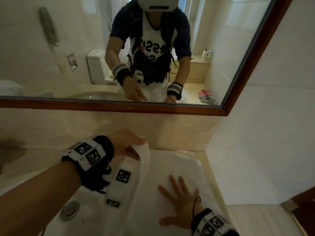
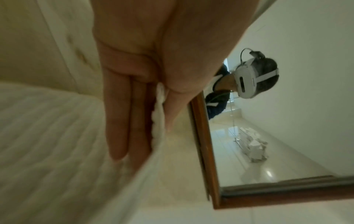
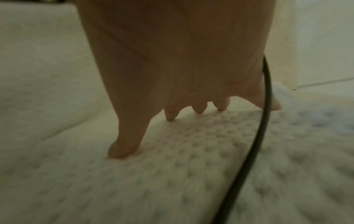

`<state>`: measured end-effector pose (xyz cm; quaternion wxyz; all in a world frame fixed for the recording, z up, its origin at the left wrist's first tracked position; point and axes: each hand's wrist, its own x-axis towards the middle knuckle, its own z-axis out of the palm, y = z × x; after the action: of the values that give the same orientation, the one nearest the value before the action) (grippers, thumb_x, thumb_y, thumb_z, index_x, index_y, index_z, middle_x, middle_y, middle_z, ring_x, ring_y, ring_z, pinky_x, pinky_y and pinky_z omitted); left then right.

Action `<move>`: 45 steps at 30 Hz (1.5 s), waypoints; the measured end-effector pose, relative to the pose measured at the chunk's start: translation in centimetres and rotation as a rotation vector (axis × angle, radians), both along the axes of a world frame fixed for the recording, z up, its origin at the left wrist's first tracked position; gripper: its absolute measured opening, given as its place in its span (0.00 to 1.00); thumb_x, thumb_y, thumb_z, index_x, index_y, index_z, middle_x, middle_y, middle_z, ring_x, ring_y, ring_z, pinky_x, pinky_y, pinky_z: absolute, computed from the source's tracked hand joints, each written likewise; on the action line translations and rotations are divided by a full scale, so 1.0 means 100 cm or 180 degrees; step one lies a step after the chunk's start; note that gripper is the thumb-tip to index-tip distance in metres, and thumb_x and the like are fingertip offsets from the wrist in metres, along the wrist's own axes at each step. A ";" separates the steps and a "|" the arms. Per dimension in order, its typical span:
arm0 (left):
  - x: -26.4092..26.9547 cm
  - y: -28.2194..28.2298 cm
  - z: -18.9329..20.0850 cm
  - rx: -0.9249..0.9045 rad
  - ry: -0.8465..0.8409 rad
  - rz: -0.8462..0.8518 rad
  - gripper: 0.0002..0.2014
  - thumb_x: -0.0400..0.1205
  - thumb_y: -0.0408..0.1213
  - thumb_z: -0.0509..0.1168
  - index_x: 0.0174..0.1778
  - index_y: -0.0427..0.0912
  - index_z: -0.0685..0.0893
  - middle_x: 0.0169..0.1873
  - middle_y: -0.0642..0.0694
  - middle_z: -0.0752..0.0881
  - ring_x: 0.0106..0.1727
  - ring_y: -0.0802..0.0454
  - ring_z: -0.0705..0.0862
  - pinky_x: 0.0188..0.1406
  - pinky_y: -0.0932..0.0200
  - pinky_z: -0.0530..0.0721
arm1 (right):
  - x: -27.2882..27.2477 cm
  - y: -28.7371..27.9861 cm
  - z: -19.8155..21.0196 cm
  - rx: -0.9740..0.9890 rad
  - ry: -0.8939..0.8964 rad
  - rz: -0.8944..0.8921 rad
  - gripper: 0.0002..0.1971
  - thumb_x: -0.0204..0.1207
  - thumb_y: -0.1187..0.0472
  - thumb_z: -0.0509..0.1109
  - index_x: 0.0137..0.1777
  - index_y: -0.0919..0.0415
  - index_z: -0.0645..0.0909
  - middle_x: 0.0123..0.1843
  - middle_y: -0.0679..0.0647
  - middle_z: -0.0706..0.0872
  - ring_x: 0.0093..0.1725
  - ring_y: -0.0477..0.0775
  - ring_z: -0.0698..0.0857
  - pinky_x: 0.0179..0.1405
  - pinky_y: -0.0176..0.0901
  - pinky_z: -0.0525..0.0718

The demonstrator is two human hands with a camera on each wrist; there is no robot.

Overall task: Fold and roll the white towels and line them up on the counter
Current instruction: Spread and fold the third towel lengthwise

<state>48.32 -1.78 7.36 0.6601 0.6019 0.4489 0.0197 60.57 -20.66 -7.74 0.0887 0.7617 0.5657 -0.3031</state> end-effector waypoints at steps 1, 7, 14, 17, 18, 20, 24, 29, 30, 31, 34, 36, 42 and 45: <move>0.017 -0.007 0.001 -0.0164 -0.0183 -0.0008 0.08 0.82 0.33 0.64 0.45 0.30 0.81 0.38 0.37 0.85 0.38 0.46 0.85 0.28 0.60 0.89 | -0.004 -0.005 -0.013 0.0222 -0.0149 0.0051 0.46 0.49 0.16 0.46 0.61 0.18 0.20 0.74 0.51 0.18 0.79 0.55 0.25 0.68 0.85 0.41; 0.097 -0.045 -0.015 -0.0923 -0.0689 0.0329 0.19 0.85 0.28 0.58 0.70 0.22 0.69 0.62 0.27 0.79 0.56 0.35 0.86 0.51 0.49 0.86 | -0.002 -0.025 -0.062 0.0320 -0.0075 -0.0389 0.28 0.78 0.32 0.43 0.72 0.41 0.69 0.84 0.38 0.50 0.84 0.51 0.45 0.72 0.79 0.58; 0.129 -0.063 -0.077 -0.1403 -0.0994 0.0629 0.22 0.86 0.26 0.55 0.76 0.26 0.60 0.70 0.26 0.71 0.46 0.33 0.86 0.49 0.44 0.87 | 0.063 -0.062 0.012 0.0909 0.1236 -0.1334 0.60 0.49 0.15 0.45 0.78 0.53 0.66 0.79 0.44 0.65 0.79 0.43 0.61 0.76 0.28 0.56; 0.137 -0.065 -0.085 -0.1388 -0.0921 0.0334 0.23 0.87 0.30 0.54 0.77 0.27 0.61 0.65 0.38 0.77 0.58 0.41 0.85 0.48 0.56 0.89 | 0.081 -0.054 0.019 0.1286 0.1685 -0.2468 0.22 0.76 0.35 0.57 0.61 0.45 0.80 0.63 0.51 0.85 0.66 0.54 0.82 0.70 0.50 0.78; 0.137 -0.066 -0.089 -0.1216 -0.0792 0.0018 0.23 0.87 0.32 0.54 0.78 0.29 0.62 0.61 0.45 0.79 0.64 0.43 0.82 0.58 0.57 0.85 | 0.083 -0.048 0.022 0.1332 0.1748 -0.2700 0.17 0.78 0.40 0.58 0.60 0.44 0.79 0.57 0.52 0.86 0.59 0.55 0.86 0.64 0.53 0.82; 0.131 -0.067 -0.095 -0.0735 -0.0567 -0.0450 0.23 0.88 0.36 0.52 0.79 0.36 0.61 0.65 0.46 0.76 0.77 0.42 0.69 0.74 0.51 0.70 | 0.085 -0.035 0.020 0.1420 0.1637 -0.2764 0.23 0.78 0.41 0.60 0.69 0.51 0.75 0.50 0.51 0.86 0.52 0.54 0.88 0.60 0.52 0.85; 0.107 -0.055 -0.112 0.1535 0.0256 -0.1279 0.27 0.88 0.46 0.48 0.83 0.46 0.51 0.81 0.44 0.60 0.80 0.48 0.62 0.78 0.56 0.61 | 0.090 -0.017 0.015 0.1487 0.1145 -0.2365 0.35 0.80 0.44 0.61 0.82 0.54 0.52 0.49 0.51 0.85 0.57 0.57 0.86 0.62 0.48 0.81; 0.073 -0.038 -0.140 0.3166 0.1536 -0.2463 0.63 0.47 0.75 0.07 0.81 0.49 0.31 0.72 0.51 0.24 0.83 0.50 0.34 0.80 0.46 0.36 | 0.083 0.007 0.017 0.1630 0.0663 -0.1589 0.34 0.82 0.44 0.56 0.81 0.38 0.40 0.72 0.52 0.70 0.66 0.53 0.76 0.63 0.38 0.74; 0.068 -0.036 -0.145 0.3176 0.1699 -0.2505 0.66 0.42 0.76 0.07 0.80 0.49 0.31 0.71 0.53 0.23 0.82 0.51 0.32 0.80 0.45 0.34 | 0.081 0.013 0.015 0.1584 0.0637 -0.1538 0.33 0.82 0.44 0.56 0.81 0.38 0.41 0.73 0.53 0.68 0.66 0.53 0.76 0.65 0.39 0.74; 0.064 -0.034 -0.151 0.3082 0.1774 -0.2528 0.67 0.41 0.77 0.08 0.80 0.50 0.30 0.72 0.54 0.23 0.82 0.51 0.31 0.80 0.45 0.33 | 0.080 0.018 0.011 0.1505 0.0590 -0.1494 0.33 0.82 0.44 0.55 0.81 0.38 0.42 0.74 0.54 0.67 0.67 0.55 0.76 0.66 0.40 0.73; 0.058 -0.031 -0.158 0.2937 0.1805 -0.2553 0.61 0.50 0.79 0.12 0.81 0.53 0.32 0.80 0.50 0.29 0.82 0.51 0.31 0.81 0.43 0.34 | 0.078 0.030 0.008 0.1112 0.0368 -0.1242 0.27 0.84 0.52 0.52 0.82 0.45 0.51 0.75 0.56 0.68 0.70 0.57 0.74 0.71 0.44 0.72; 0.052 -0.026 -0.157 0.2944 0.2032 -0.2660 0.40 0.77 0.69 0.28 0.81 0.50 0.32 0.81 0.47 0.32 0.82 0.48 0.32 0.82 0.42 0.38 | 0.084 0.036 0.008 0.1046 0.0178 -0.1182 0.25 0.84 0.61 0.50 0.81 0.51 0.56 0.75 0.57 0.69 0.72 0.57 0.73 0.73 0.43 0.70; 0.034 -0.018 -0.165 0.2931 0.2366 -0.2531 0.39 0.74 0.69 0.21 0.80 0.54 0.32 0.81 0.51 0.32 0.83 0.51 0.35 0.82 0.45 0.42 | 0.112 0.046 -0.005 0.1226 -0.0018 -0.1329 0.23 0.85 0.61 0.49 0.80 0.50 0.61 0.76 0.55 0.73 0.72 0.54 0.74 0.70 0.38 0.69; 0.036 -0.021 -0.155 0.2946 0.2527 -0.2367 0.29 0.87 0.54 0.39 0.81 0.55 0.34 0.82 0.49 0.33 0.83 0.50 0.35 0.82 0.43 0.40 | 0.112 0.047 -0.011 0.1043 0.0052 -0.1297 0.25 0.86 0.60 0.49 0.82 0.48 0.54 0.76 0.58 0.72 0.72 0.57 0.74 0.72 0.41 0.69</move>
<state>51.94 -3.90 -8.19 0.0866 0.8953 0.3660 -0.2387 71.82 -16.00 -8.86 -0.1033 0.8617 0.4429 -0.2253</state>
